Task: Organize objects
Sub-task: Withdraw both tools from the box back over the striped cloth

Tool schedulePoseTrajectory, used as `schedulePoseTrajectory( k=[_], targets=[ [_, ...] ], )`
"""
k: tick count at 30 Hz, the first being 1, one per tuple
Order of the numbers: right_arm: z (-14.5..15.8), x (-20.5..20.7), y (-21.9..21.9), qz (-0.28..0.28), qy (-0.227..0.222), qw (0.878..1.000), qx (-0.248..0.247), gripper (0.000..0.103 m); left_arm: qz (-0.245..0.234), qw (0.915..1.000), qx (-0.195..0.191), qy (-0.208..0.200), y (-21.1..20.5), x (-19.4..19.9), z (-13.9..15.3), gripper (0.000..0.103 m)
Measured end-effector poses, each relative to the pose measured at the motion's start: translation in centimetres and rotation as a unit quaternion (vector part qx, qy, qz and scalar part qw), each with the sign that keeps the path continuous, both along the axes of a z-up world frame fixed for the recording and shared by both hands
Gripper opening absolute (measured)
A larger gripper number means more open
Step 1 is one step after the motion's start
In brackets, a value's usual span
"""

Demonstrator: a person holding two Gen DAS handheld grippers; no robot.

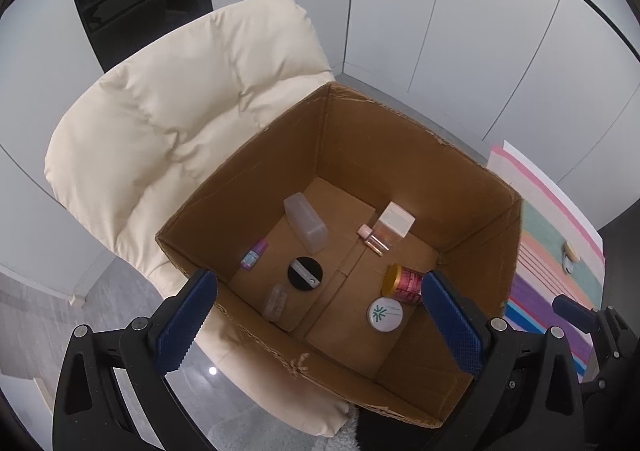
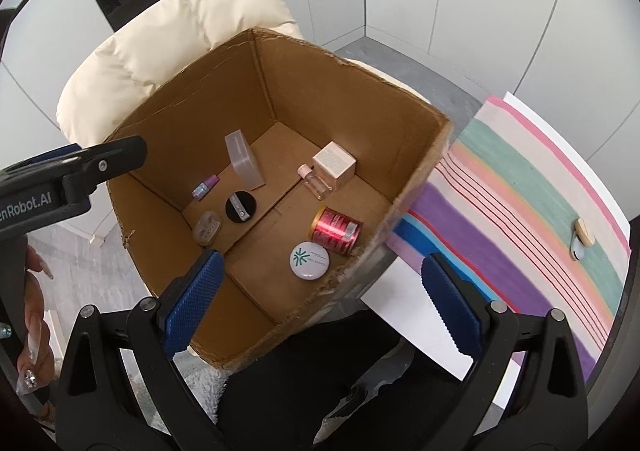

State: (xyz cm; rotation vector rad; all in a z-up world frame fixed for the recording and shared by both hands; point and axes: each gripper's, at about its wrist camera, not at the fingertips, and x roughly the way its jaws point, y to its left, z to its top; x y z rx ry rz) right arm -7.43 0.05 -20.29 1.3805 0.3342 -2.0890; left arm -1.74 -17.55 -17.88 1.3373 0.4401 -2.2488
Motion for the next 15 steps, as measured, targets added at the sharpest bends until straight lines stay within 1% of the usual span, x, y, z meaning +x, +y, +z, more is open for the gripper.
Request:
schedulePoseTrajectory(
  k=[4, 8, 15],
  targets=[
    [0.3, -0.4, 1.5, -0.02, -0.003, 1.0, 0.002, 0.1, -0.009, 0.9999, 0.004, 0.001, 1.0, -0.4, 0.1, 0.103],
    [1.0, -0.6, 3.6, -0.039, 0.003, 0.999, -0.002, 0.1, -0.026, 0.9997, 0.002, 0.001, 2.7, -1.0, 0.3, 0.103],
    [2.0, -0.7, 8.2, -0.087, 0.014, 0.996, -0.009, 0.1, -0.069, 0.9976, -0.004, 0.0, 6.9, -2.4, 0.8, 0.103]
  ],
)
